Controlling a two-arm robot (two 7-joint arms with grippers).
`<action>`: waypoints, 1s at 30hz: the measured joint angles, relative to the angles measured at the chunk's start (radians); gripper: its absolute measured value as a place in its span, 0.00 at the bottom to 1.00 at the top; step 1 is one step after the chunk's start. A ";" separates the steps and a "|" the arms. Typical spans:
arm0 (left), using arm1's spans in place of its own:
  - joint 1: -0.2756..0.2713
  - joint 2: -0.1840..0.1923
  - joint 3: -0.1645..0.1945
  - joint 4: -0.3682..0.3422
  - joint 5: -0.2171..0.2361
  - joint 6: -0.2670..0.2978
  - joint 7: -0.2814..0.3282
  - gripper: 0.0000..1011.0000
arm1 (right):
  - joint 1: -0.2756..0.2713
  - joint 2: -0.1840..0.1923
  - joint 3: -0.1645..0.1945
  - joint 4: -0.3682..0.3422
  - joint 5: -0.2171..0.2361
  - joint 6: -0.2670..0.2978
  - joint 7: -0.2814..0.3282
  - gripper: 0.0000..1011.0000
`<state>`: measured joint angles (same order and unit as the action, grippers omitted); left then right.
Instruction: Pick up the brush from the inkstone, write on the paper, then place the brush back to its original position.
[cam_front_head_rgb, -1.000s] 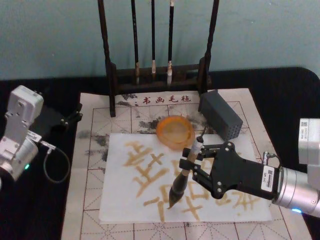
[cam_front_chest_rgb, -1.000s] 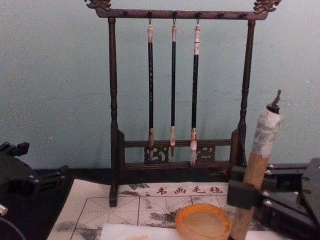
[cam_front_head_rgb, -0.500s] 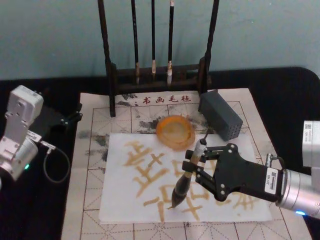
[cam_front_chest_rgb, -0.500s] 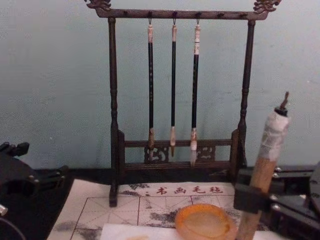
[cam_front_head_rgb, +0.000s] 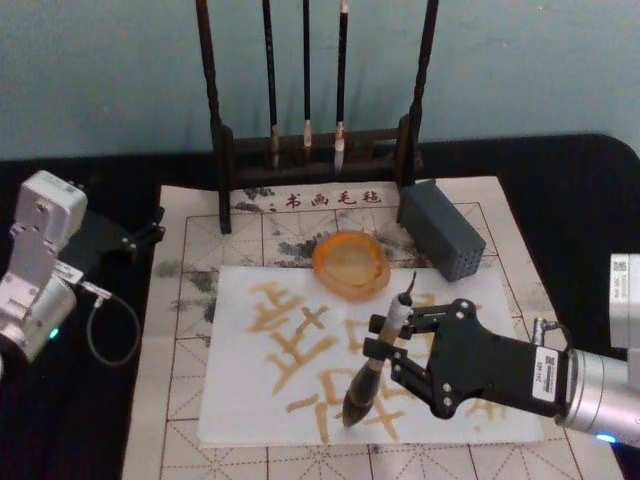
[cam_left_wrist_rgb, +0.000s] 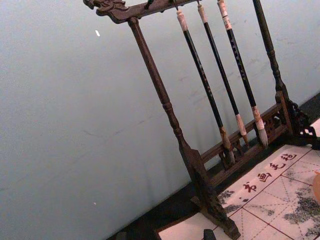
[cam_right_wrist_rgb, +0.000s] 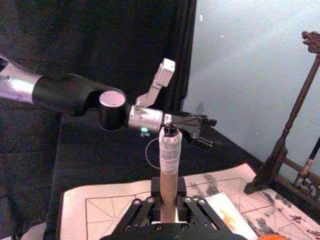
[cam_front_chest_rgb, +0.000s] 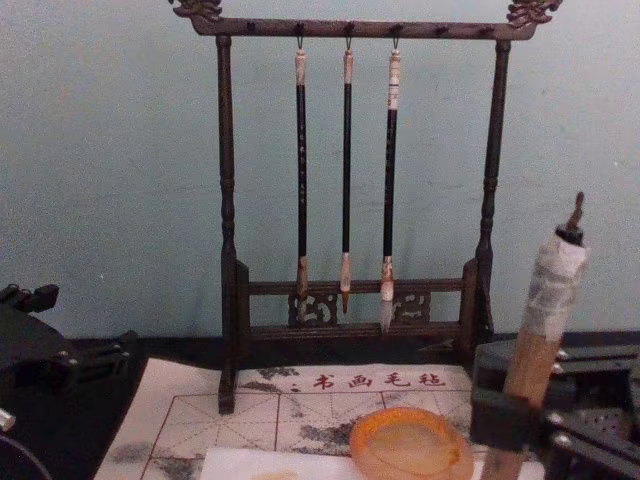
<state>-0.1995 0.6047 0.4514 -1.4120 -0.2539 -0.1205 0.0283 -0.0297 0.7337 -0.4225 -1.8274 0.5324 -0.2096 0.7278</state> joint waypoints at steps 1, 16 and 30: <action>0.000 0.000 0.000 0.000 0.000 0.000 0.000 0.99 | -0.002 0.002 0.000 -0.003 0.001 0.000 0.001 0.20; 0.000 0.000 0.000 0.000 0.000 0.000 0.000 0.99 | -0.007 0.007 -0.010 -0.018 0.006 0.000 0.014 0.20; 0.000 0.000 0.000 0.000 0.000 0.000 0.000 0.99 | -0.001 0.007 -0.014 -0.011 0.004 0.003 0.011 0.20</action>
<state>-0.1995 0.6047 0.4514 -1.4120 -0.2539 -0.1205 0.0283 -0.0305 0.7408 -0.4361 -1.8380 0.5361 -0.2069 0.7392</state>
